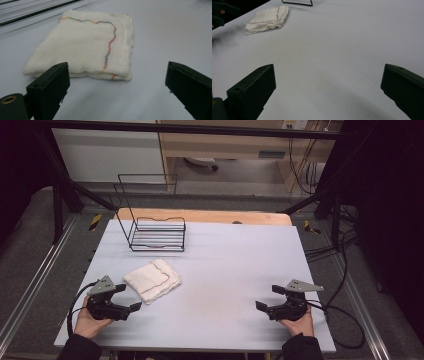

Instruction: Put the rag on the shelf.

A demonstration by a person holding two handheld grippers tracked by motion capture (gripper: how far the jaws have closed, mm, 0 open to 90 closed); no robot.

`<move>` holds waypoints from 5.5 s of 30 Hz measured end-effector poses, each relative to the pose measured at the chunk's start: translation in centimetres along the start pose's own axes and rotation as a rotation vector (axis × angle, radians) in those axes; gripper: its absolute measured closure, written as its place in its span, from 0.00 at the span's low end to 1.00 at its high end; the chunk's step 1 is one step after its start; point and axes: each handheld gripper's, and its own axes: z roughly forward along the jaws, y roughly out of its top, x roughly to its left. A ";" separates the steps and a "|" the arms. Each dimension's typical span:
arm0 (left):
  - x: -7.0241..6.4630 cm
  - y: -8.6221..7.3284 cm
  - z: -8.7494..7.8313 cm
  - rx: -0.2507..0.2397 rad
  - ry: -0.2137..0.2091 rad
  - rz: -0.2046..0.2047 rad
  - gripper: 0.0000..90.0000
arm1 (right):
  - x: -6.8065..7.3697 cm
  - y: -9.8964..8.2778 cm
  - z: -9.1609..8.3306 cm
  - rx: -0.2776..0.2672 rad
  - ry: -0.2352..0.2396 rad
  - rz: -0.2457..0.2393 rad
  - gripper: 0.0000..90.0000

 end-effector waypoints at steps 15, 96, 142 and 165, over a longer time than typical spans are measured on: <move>-0.3 0.9 -0.1 0.006 0.034 -0.044 0.13 | 0.1 0.2 0.0 0.005 -0.021 -0.008 0.01; -4.5 0.9 4.9 0.188 0.228 0.063 0.92 | 0.4 0.3 0.4 0.011 -0.027 -0.002 0.01; 2.8 1.4 1.3 0.096 0.172 -0.218 0.57 | 0.8 0.4 1.3 0.038 -0.008 -0.017 0.01; 2.8 0.7 1.8 0.178 0.196 -0.231 0.93 | 1.9 0.9 2.5 0.057 0.006 -0.030 0.01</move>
